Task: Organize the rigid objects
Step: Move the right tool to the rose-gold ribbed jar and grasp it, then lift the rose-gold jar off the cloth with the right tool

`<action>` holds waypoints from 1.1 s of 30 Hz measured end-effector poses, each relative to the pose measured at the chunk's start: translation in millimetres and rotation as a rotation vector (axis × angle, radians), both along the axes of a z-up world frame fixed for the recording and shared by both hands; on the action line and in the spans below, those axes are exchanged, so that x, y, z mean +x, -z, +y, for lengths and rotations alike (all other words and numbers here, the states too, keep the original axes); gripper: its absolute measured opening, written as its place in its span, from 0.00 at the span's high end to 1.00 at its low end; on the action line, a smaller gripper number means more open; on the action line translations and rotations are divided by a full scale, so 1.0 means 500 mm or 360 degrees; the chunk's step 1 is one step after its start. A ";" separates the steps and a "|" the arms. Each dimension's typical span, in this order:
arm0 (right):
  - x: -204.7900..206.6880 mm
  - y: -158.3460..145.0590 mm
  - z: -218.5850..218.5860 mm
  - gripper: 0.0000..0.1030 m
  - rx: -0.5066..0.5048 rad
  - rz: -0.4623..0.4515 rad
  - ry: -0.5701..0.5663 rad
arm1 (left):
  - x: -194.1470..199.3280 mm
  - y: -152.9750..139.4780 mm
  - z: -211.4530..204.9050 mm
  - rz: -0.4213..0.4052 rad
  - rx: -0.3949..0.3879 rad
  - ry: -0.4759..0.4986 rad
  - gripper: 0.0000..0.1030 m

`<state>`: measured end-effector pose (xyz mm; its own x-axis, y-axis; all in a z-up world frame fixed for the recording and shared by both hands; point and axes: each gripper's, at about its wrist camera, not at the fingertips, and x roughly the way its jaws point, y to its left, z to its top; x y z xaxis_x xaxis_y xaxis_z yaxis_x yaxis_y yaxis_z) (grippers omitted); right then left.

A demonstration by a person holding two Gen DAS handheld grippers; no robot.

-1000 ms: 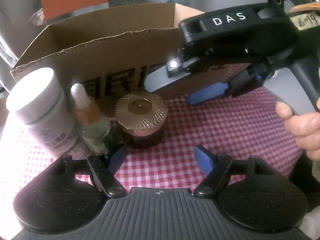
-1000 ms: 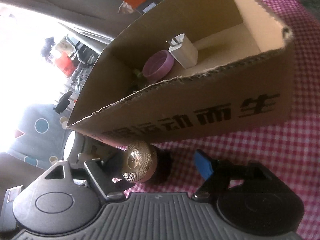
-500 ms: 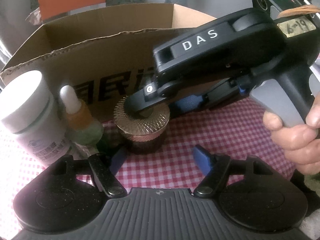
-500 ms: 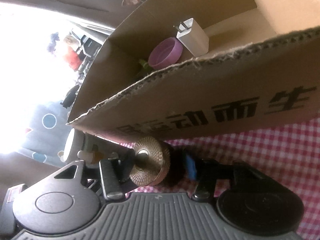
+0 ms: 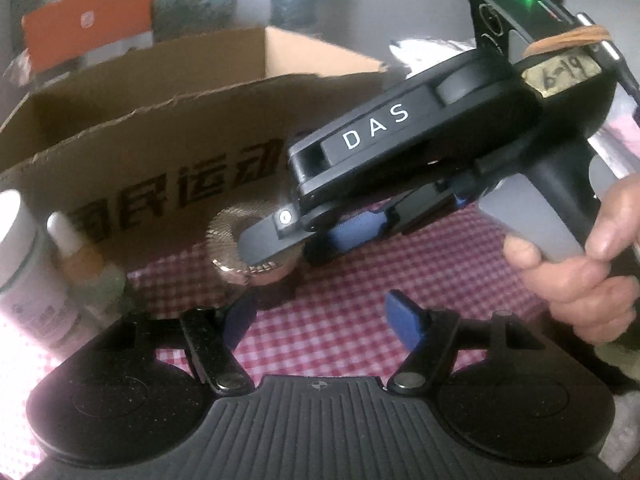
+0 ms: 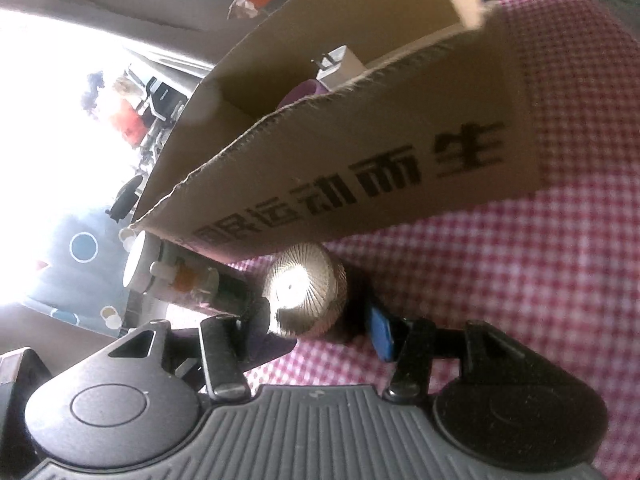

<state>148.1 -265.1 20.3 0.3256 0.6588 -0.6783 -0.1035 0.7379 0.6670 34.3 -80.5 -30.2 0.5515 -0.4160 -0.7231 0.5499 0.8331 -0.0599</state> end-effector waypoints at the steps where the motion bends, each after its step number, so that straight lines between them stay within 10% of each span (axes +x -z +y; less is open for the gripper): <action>1: -0.005 -0.004 -0.008 0.47 -0.0009 -0.0012 0.0015 | -0.006 -0.007 0.004 -0.0022 0.0025 -0.0002 0.31; 33: -0.016 0.011 -0.034 0.45 -0.0005 -0.0002 0.0187 | 0.048 0.004 -0.041 0.0007 0.0083 -0.0030 0.47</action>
